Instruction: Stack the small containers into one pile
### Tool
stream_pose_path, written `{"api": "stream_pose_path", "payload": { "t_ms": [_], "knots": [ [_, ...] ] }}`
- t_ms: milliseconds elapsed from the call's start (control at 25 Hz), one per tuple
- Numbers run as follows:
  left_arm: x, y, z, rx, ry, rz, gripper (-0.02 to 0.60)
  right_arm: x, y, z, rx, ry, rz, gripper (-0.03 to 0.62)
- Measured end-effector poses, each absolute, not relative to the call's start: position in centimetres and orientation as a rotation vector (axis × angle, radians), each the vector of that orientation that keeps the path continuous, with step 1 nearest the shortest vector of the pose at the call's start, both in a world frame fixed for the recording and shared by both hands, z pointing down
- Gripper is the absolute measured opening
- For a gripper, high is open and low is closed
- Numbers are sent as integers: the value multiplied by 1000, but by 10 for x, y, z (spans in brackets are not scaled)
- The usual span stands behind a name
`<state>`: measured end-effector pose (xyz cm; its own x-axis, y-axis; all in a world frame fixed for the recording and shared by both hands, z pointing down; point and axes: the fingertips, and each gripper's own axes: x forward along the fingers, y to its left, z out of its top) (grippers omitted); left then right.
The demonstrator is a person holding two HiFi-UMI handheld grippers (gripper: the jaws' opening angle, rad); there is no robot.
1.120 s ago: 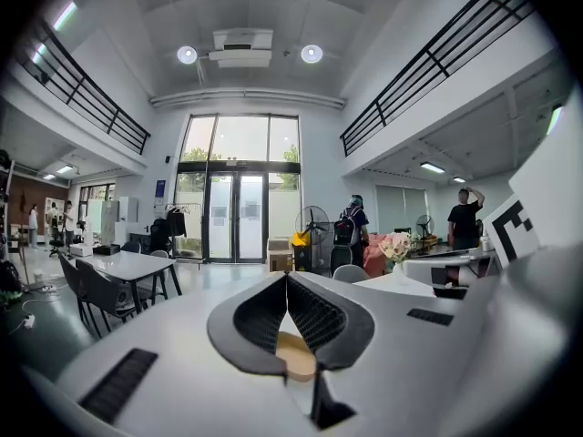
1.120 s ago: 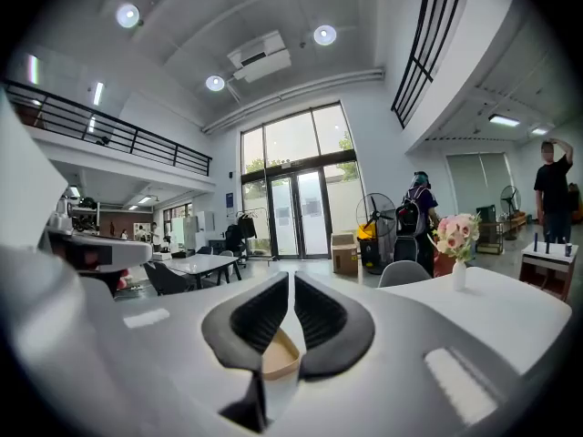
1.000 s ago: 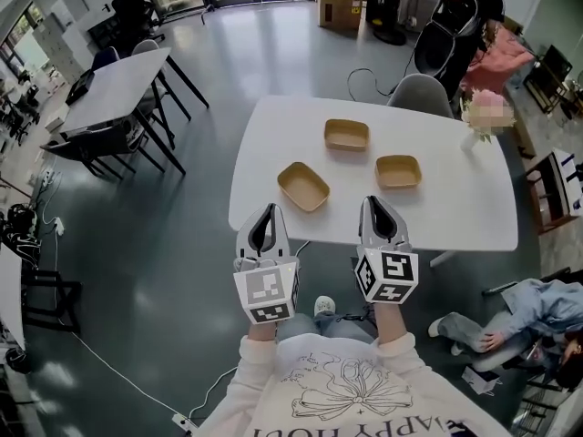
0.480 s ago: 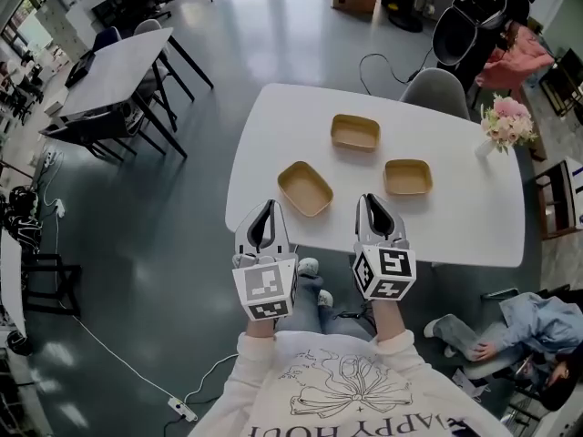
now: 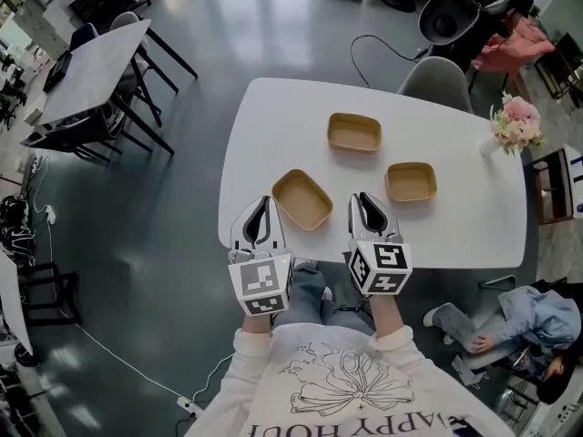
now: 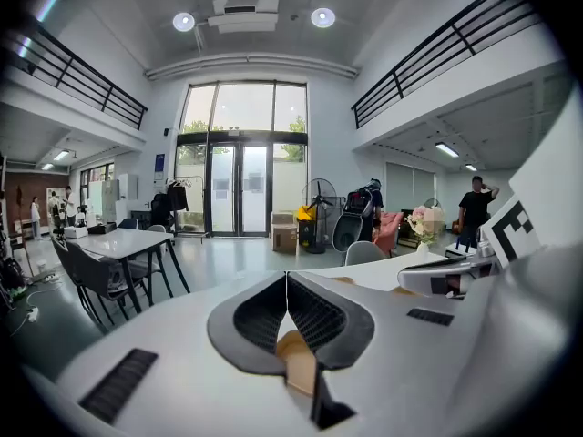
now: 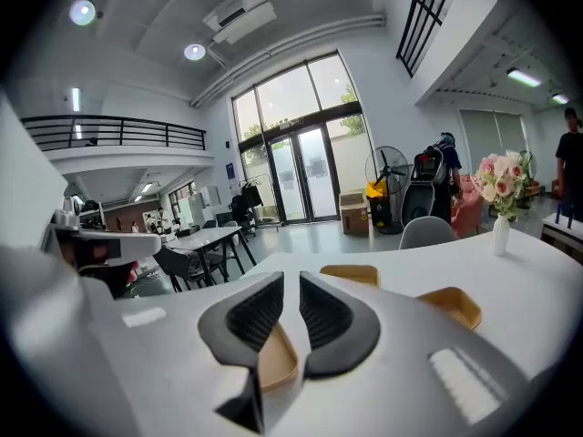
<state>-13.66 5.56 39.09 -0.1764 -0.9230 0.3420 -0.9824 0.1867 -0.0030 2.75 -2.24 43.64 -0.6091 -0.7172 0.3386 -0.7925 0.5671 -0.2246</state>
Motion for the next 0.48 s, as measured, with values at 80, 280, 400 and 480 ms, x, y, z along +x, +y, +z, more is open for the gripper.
{"api": "stream_pose_path", "payload": {
  "t_ms": [80, 280, 400, 480],
  "knots": [
    [-141, 46, 402, 1821, -2168, 344, 8, 23, -28, 448, 1259, -2562, 546, 64],
    [-149, 31, 433, 1799, -2089, 382, 8, 15, -41, 477, 1235, -2488, 595, 78],
    [-156, 25, 450, 1783, -2052, 405, 8, 10, -45, 494, 1217, -2451, 623, 78],
    [-161, 22, 463, 1772, -2029, 424, 8, 6, -47, 505, 1203, -2428, 633, 78]
  ]
}}
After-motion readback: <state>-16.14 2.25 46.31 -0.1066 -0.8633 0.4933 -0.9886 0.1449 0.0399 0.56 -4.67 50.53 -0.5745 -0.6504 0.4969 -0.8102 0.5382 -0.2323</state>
